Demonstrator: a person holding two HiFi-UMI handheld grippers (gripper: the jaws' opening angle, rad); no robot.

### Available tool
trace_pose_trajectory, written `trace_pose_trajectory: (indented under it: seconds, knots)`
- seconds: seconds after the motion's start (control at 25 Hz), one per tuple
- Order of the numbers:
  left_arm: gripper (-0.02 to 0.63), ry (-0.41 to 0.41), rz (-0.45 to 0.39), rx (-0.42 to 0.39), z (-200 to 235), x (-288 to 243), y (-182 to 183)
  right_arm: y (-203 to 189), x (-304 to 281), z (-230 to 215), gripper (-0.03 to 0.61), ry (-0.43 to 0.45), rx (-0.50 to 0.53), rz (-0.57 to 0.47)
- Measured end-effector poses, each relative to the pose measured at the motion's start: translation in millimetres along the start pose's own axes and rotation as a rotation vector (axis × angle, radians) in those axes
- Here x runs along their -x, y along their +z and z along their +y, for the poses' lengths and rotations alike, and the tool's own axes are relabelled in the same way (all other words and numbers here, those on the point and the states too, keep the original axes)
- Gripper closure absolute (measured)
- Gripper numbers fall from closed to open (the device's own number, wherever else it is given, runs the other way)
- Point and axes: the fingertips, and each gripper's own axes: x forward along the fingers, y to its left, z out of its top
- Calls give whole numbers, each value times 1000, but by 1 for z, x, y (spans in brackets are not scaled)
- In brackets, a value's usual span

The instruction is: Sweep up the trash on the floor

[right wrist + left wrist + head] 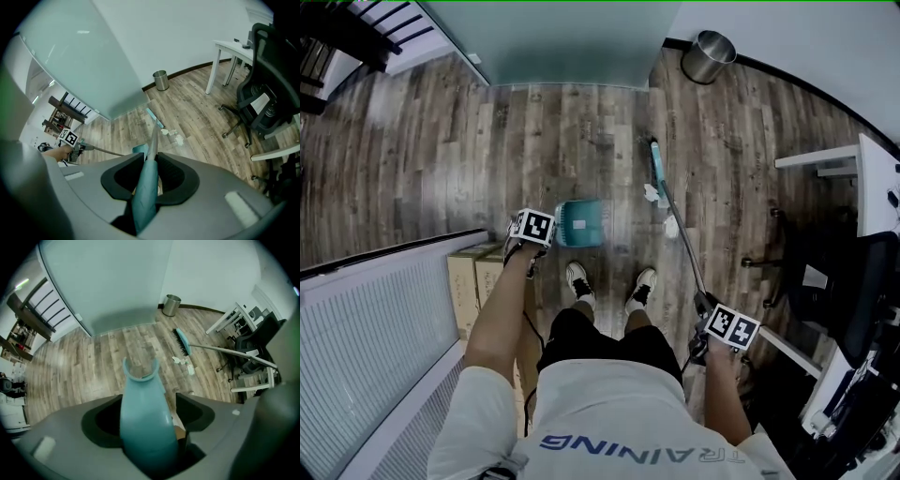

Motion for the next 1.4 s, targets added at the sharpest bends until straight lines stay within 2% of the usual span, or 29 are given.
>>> trace_pose_trajectory:
  seconds: [0.16,0.24,0.28,0.32,0.36,0.4,0.6,0.76,1.04,1.28,1.4]
  knots:
    - [275,-7,81,3,-5,-3,-2,1,1,-14,469,-23,-20,8]
    - [291,35,86,-16,1,1,-3,3,1,-19,469,-33,-24,8]
    - [340,70,84,-31,5,3,-3,5,2,-22,469,-38,-26,7]
    - [433,110,80,-45,10,4,-4,6,2,-24,469,-41,-28,5]
    - [477,146,76,-55,14,5,-5,8,2,-27,469,-45,-31,3]
    - [494,171,72,-63,16,5,-6,9,2,-31,469,-48,-35,1]
    - [506,200,62,-70,15,4,-6,13,-2,-46,469,-66,-46,-3]
    - [505,183,78,-50,9,3,-8,19,-16,-64,469,-101,-42,1]
    - [506,175,70,-37,11,6,-17,49,-81,-80,469,-172,16,50]
    - [508,180,66,-39,14,8,-17,67,-164,-65,468,-215,155,114]
    - [510,181,66,-43,14,9,-13,57,-181,-48,468,-279,296,179]
